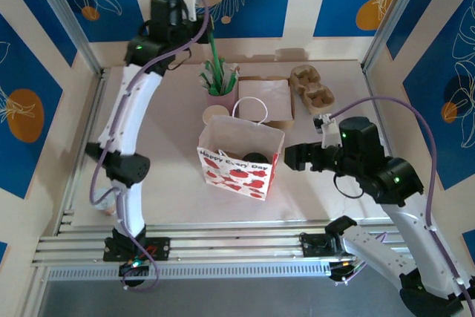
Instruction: Pack the takeout coffee
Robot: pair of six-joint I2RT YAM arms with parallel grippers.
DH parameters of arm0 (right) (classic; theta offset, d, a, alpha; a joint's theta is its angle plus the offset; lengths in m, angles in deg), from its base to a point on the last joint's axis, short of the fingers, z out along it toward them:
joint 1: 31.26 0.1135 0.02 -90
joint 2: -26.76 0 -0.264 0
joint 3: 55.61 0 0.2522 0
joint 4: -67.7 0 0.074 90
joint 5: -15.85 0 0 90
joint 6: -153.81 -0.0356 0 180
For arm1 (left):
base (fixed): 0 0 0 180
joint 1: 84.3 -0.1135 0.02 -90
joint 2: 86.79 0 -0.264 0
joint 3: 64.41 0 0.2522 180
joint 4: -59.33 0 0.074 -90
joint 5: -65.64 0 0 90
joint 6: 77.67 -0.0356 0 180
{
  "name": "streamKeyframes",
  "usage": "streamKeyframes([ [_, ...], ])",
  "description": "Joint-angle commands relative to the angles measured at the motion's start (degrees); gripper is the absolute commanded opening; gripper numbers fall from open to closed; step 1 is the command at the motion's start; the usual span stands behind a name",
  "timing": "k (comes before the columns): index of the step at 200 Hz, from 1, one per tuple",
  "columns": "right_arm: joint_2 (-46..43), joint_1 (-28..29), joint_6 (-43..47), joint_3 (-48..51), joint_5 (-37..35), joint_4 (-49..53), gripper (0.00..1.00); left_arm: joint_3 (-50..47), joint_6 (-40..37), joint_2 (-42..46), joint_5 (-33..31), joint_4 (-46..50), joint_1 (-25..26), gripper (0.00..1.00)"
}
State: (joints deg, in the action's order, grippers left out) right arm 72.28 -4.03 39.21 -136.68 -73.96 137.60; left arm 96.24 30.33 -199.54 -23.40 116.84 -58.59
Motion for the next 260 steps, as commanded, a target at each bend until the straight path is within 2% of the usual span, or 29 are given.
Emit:
streamKeyframes([
  [1,2.4,-1.4,-0.2,-1.4,-0.8,-1.2,0.90,2.2,-0.3,7.1,-1.0,2.0,2.1,0.00],
  [27,7.4,-5.5,-0.2,-4.0,0.3,-2.7,0.91,0.3,-1.9,15.7,-3.4,6.1,5.2,0.00],
  [48,12.4,-11.3,-0.6,-6.2,4.0,-4.8,0.91,-3.4,-1.5,23.4,-4.9,8.9,7.8,0.00],
  [72,18.9,-16.9,-2.3,-9.1,8.6,-7.7,0.90,-7.4,1.7,30.3,-2.4,13.1,9.9,0.00],
  [88,23.9,-18.7,-2.8,-11.8,8.1,-9.5,0.90,-13.0,3.6,34.7,-0.6,13.8,11.2,0.00],
  [110,31.9,-18.8,-3.0,-17.5,3.2,-9.6,0.90,-24.4,6.7,41.0,1.8,9.5,12.9,0.00],
  [131,39.8,-18.3,-4.1,-22.0,-0.1,-9.4,0.89,-30.8,7.0,43.5,0.5,7.1,15.0,0.00],
  [154,48.0,-16.2,-4.2,-26.0,-4.2,-10.2,0.88,-34.3,6.5,43.4,-0.8,5.1,18.1,0.00],
  [189,61.3,-13.5,-2.7,-34.4,-8.7,-7.7,0.88,-36.9,3.3,41.5,-8.5,1.4,23.9,0.00],
  [224,68.7,-13.3,-1.8,-38.5,-9.2,-7.8,0.87,-39.7,3.0,40.3,-10.2,-0.5,25.3,0.00],
  [260,76.1,-12.9,0.7,-44.4,-11.9,-5.2,0.84,-47.5,3.5,41.1,-11.9,-4.7,25.7,0.00],
])
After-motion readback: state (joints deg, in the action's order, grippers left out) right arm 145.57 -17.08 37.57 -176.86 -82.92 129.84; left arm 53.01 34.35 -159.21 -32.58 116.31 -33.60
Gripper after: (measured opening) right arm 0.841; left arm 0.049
